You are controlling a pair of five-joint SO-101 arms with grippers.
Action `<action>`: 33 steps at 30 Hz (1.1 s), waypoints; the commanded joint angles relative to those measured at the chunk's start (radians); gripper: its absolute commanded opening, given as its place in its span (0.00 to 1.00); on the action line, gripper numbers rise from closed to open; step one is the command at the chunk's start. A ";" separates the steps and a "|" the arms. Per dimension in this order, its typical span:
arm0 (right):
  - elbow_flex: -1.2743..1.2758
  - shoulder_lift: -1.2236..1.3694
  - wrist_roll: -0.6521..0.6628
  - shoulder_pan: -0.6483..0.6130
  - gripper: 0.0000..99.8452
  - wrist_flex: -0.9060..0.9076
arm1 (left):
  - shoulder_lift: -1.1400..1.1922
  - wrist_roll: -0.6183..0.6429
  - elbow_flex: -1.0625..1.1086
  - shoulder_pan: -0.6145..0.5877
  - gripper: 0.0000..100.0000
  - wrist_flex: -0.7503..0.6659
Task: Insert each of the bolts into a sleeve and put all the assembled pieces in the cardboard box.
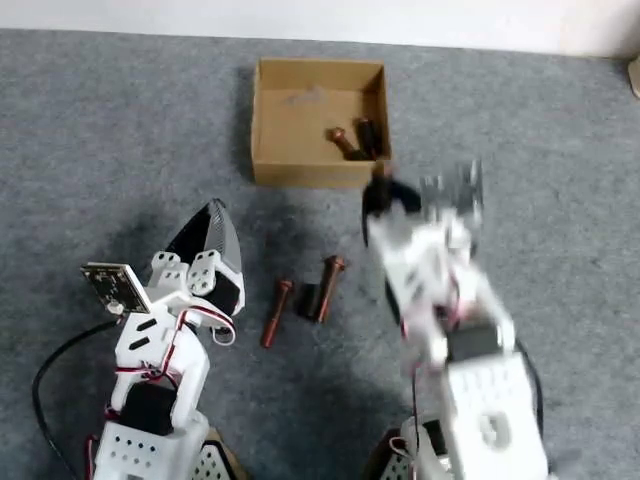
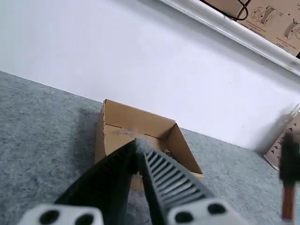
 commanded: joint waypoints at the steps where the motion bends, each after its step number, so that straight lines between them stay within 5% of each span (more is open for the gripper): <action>1: -0.542 0.519 0.012 0.027 0.00 0.113 | -0.007 -0.003 0.022 -0.007 0.01 0.014; 11: -1.751 1.451 0.014 0.044 0.00 0.648 | -0.007 -0.003 0.022 -0.002 0.01 0.023; 16: -2.180 1.776 0.164 0.050 0.00 0.734 | -0.007 -0.003 0.022 -0.001 0.01 0.023; 25: -2.575 2.161 0.186 0.061 0.00 0.828 | -0.007 -0.003 0.022 -0.001 0.01 0.023; 33: -2.623 2.219 0.186 0.071 0.03 0.832 | -0.007 -0.003 0.022 -0.001 0.01 0.023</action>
